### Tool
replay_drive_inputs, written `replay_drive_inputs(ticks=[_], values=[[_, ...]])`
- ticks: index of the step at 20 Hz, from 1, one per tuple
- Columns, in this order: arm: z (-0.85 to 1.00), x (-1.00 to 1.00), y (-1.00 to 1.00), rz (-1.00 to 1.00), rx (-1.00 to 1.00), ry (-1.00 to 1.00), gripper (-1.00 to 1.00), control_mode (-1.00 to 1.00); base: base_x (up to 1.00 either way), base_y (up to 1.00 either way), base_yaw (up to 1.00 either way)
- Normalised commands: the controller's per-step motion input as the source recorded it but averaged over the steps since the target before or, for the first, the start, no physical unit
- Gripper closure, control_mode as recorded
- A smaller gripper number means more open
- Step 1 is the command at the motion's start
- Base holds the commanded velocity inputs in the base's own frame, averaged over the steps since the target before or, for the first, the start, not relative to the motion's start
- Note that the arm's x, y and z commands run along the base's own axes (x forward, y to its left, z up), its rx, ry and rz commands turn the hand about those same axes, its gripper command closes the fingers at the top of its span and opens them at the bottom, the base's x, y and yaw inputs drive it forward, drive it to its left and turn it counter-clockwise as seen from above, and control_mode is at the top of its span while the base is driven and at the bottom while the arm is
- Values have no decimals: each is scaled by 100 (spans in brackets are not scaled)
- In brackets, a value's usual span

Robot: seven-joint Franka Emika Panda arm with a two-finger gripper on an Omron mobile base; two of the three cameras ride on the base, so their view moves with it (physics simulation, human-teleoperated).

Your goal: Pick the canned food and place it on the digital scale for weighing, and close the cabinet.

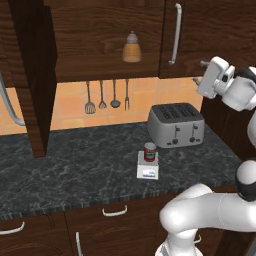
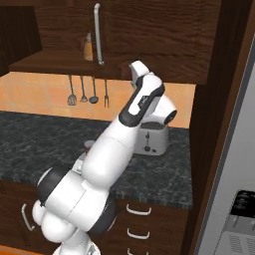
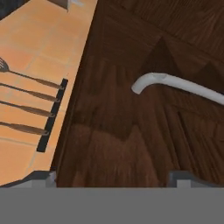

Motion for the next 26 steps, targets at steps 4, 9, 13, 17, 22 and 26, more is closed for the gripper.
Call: replay_drive_inputs(ticks=[4,9,13,17,22,26], values=[[14,-24,47,0,0,-8,-100,-100,0,0,0],[3,78,23,1,1,4,-100,-100,0,0,0],[9,100,8,8,6,9,-100,-100,0,0,0],[-37,54,76,7,5,5,-100,-100,0,0,0],[-100,23,94,4,3,19,-100,-100,0,0,0],[-100,-43,79,2,0,23,-100,-100,0,0,0]])
